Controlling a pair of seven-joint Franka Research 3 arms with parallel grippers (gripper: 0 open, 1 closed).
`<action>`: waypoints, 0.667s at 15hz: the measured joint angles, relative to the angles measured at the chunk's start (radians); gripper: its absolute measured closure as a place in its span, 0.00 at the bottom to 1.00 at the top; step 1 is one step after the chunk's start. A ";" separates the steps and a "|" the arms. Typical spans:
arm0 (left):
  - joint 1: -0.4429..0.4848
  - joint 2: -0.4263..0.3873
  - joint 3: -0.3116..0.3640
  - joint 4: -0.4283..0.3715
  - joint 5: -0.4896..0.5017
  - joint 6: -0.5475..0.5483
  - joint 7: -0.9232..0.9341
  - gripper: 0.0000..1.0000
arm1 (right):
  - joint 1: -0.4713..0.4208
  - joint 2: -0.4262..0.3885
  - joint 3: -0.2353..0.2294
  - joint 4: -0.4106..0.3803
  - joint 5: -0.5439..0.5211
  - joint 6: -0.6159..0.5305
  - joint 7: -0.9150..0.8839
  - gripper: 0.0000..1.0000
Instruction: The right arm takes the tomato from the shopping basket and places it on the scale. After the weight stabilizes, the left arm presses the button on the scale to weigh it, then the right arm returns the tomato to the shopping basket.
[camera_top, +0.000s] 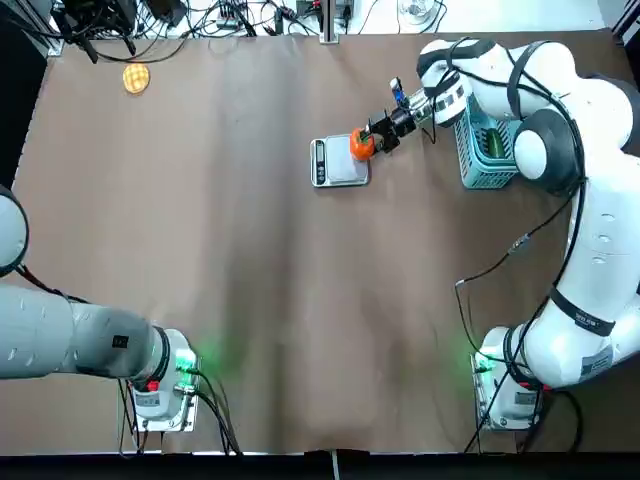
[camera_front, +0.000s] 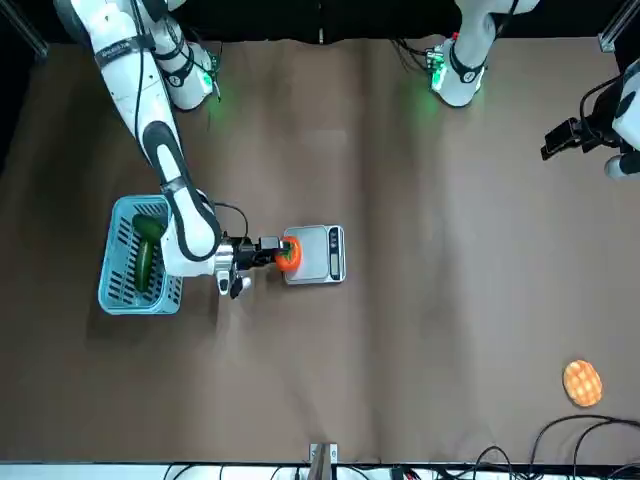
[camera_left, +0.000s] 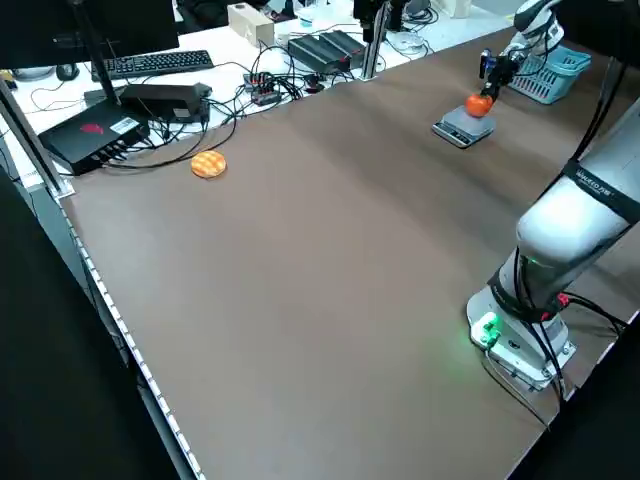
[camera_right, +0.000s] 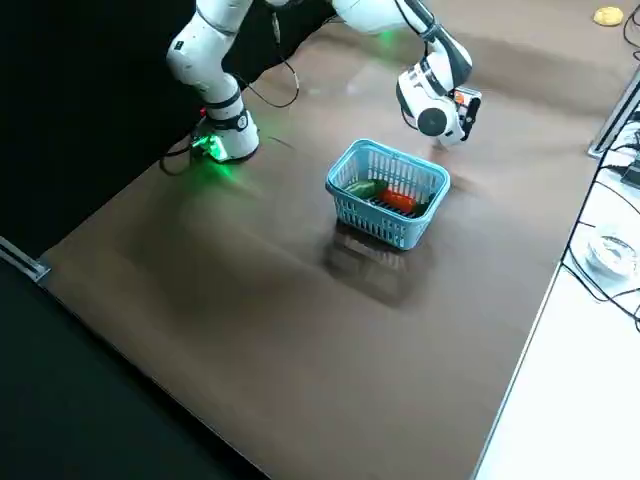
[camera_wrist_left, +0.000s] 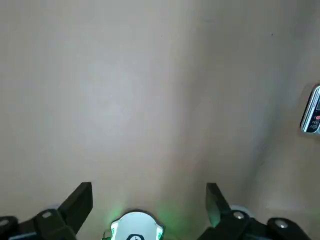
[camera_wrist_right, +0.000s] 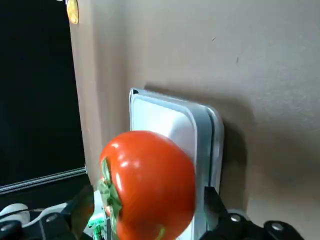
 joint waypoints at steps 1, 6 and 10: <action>0.000 0.000 0.000 0.000 0.000 0.000 0.000 0.00 | 0.003 0.000 0.000 -0.001 0.003 0.000 0.000 0.04; 0.000 0.000 0.000 -0.001 0.000 0.000 0.000 0.00 | 0.005 0.000 -0.001 0.000 0.007 -0.002 0.000 0.32; 0.000 0.001 0.000 -0.004 0.000 0.000 0.000 0.00 | 0.005 -0.012 -0.027 0.017 0.006 0.003 0.012 0.32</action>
